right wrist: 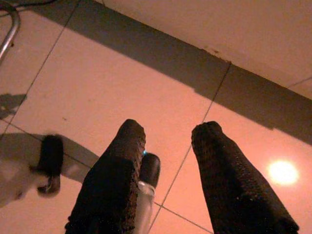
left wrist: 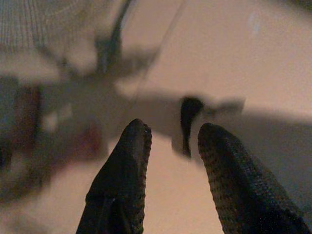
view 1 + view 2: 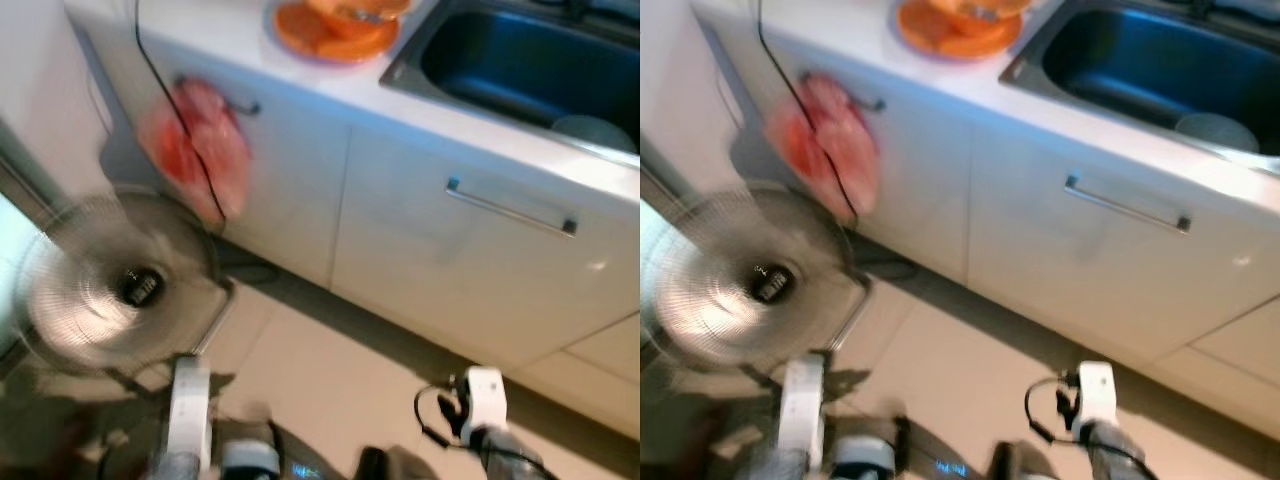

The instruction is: Kitchen organization

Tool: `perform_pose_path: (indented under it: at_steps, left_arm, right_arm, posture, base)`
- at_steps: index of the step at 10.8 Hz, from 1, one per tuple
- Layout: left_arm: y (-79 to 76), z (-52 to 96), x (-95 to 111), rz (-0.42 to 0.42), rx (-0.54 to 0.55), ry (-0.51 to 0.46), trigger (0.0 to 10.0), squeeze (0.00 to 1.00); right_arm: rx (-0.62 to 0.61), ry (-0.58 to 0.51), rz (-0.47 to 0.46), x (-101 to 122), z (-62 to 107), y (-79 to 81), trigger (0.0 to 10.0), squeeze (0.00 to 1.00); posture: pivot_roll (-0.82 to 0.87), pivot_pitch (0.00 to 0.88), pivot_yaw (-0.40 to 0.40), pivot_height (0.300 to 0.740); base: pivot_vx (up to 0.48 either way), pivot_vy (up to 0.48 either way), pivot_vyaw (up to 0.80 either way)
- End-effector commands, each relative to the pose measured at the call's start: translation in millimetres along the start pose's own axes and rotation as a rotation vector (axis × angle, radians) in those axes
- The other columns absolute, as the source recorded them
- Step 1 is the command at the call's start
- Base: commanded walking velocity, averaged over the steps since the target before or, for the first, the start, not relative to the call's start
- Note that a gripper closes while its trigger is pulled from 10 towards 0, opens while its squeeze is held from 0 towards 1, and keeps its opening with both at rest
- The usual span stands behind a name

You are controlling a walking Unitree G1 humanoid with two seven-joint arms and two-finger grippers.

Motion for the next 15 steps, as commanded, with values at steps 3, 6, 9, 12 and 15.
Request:
perform_pose_path:
  at_steps: [3,6,9,12,15]
  left_arm:
    - [2.9,-3.2,9,0.052,0.005,-0.020,10.0,0.00]
    - [1.2,-0.9,-8,0.029,-0.003,0.041,10.0,0.00]
    - [2.9,0.5,-15,0.027,0.002,0.057,10.0,0.00]
    - [-0.6,0.3,-16,0.011,-0.008,0.065,10.0,0.00]
    - [-8.3,-2.3,-8,-0.002,-0.029,0.058,10.0,0.00]
  right_arm:
    - [-0.037,0.077,-0.027,-25,6.1,-8.0,10.0,0.00]
    - [-0.035,0.091,-0.026,-28,5.8,-4.9,10.0,0.00]
    - [-0.031,0.104,-0.035,-31,5.6,-1.3,10.0,0.00]
    - [-0.054,0.109,-0.063,-35,6.4,-2.7,10.0,0.00]
    - [-0.093,0.081,-0.106,-24,4.1,-10.0,10.0,0.00]
  posture:
    - [0.19,0.239,-0.044,0.740]
    - [0.18,0.241,-0.045,0.740]
    - [0.18,0.245,-0.038,0.740]
    - [0.15,0.221,-0.024,0.740]
    - [0.11,0.131,-0.005,0.740]
  base:
    - [0.000,0.000,0.00]
    - [0.000,0.000,0.00]
    - [0.000,0.000,0.00]
    - [0.000,0.000,0.00]
    - [0.000,0.000,0.00]
Point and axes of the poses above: a point about 5 cm out from each wrist's last joint towards the gripper, its own z axis pointing back from the gripper into the wrist, its own x axis along the axis of the wrist's last joint, y = z × x, the point moved 5 cm from there along -z, pointing out of the wrist towards the gripper, and after that the axes turned 4 degrees about -z, right-handed, at the moved point
